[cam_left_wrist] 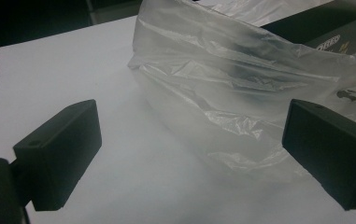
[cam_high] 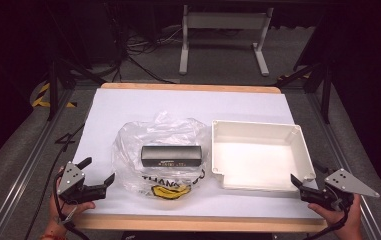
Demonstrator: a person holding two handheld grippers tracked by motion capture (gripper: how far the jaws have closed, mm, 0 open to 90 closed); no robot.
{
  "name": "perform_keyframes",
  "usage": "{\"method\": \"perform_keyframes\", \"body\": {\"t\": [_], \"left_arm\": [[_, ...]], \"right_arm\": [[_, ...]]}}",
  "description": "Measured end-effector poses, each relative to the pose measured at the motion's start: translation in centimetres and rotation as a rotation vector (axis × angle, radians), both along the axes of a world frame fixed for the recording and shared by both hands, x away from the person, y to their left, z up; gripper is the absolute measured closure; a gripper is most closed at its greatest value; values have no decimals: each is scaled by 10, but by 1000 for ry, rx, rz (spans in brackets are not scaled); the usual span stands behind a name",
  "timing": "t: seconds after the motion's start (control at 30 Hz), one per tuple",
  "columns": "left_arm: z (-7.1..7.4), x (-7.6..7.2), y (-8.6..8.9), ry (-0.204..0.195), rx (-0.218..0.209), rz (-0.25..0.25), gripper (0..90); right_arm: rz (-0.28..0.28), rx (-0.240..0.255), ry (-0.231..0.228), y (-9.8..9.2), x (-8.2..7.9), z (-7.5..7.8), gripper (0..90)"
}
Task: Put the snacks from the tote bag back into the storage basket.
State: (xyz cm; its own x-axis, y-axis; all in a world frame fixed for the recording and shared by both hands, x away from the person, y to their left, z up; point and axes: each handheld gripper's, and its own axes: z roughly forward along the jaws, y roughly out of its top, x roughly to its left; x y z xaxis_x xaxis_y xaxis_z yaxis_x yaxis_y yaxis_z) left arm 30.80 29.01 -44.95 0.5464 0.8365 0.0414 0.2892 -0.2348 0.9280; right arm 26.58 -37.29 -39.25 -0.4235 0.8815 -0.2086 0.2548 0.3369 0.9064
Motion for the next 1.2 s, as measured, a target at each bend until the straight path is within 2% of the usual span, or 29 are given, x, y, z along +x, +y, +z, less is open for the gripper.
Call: {"method": "perform_keyframes", "body": {"t": [0.23,0.3,0.47,0.53,0.8,0.9,0.97,1.2], "left_arm": [[0,0,0,0,0,-4,57],[0,0,-1,1,1,-7,57],[-1,0,-2,1,0,-10,57],[-1,0,-2,5,3,-8,57],[-2,0,-5,12,14,-18,57],[-2,0,-5,15,14,-19,57],[-2,0,-5,14,14,-17,57],[-3,0,-5,17,16,-20,57]], "right_arm": [[30,-8,6,9,4,4,178],[35,-20,-14,13,5,5,201],[71,-39,-10,22,8,9,229],[80,-51,-31,27,9,11,243],[144,-84,-13,45,20,17,224],[178,-91,-31,54,24,19,197],[209,-75,-44,58,28,21,180],[219,-85,-86,73,38,26,183]]}}
